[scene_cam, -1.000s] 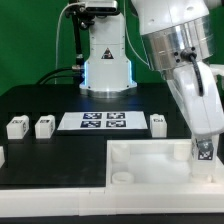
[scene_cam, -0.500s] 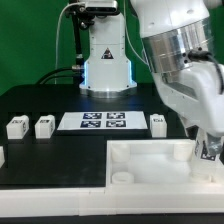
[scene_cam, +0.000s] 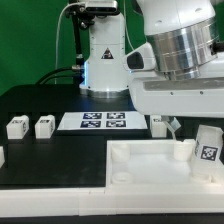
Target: Assemble one leg
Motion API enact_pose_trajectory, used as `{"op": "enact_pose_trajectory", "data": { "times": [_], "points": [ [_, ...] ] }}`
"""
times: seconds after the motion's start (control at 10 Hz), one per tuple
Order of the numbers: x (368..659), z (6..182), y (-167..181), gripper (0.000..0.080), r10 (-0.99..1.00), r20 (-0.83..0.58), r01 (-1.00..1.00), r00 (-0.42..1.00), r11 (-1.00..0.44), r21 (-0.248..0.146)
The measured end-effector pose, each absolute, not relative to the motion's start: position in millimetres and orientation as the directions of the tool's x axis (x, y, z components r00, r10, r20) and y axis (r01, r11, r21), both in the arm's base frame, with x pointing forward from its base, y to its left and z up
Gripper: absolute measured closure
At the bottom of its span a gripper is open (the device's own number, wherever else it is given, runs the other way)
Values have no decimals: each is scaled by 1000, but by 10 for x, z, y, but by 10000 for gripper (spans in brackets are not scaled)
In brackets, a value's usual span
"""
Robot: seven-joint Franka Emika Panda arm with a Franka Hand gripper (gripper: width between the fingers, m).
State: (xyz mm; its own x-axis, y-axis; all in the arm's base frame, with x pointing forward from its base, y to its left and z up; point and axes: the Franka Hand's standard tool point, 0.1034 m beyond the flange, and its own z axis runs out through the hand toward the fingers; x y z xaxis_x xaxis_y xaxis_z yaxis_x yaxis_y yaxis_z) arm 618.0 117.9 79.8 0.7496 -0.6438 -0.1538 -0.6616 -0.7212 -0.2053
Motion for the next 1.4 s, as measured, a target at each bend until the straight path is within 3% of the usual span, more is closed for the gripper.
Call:
{"op": "enact_pose_trajectory", "data": {
  "times": [0.2, 0.3, 0.4, 0.5, 0.7, 0.8, 1.2, 1.4],
  "points": [
    [6163, 808, 1186, 150, -320, -63, -326, 945, -929, -174],
    [6169, 786, 1208, 150, -155, -32, -158, 987, -975, -157],
    [6175, 760, 1191, 150, -135, -18, -137, 991, -978, -160],
    [6172, 759, 1193, 150, -170, -25, -172, 985, -972, -159],
    [6169, 759, 1212, 417, -294, -48, -297, 955, -941, -162],
    [6150, 745, 1187, 497, -406, -73, -412, 911, -898, -151],
    [6150, 743, 1211, 502, -708, -140, -722, 692, -680, -130],
    [6163, 751, 1244, 504, -880, -203, -903, 430, -418, -100]
  ]
}}
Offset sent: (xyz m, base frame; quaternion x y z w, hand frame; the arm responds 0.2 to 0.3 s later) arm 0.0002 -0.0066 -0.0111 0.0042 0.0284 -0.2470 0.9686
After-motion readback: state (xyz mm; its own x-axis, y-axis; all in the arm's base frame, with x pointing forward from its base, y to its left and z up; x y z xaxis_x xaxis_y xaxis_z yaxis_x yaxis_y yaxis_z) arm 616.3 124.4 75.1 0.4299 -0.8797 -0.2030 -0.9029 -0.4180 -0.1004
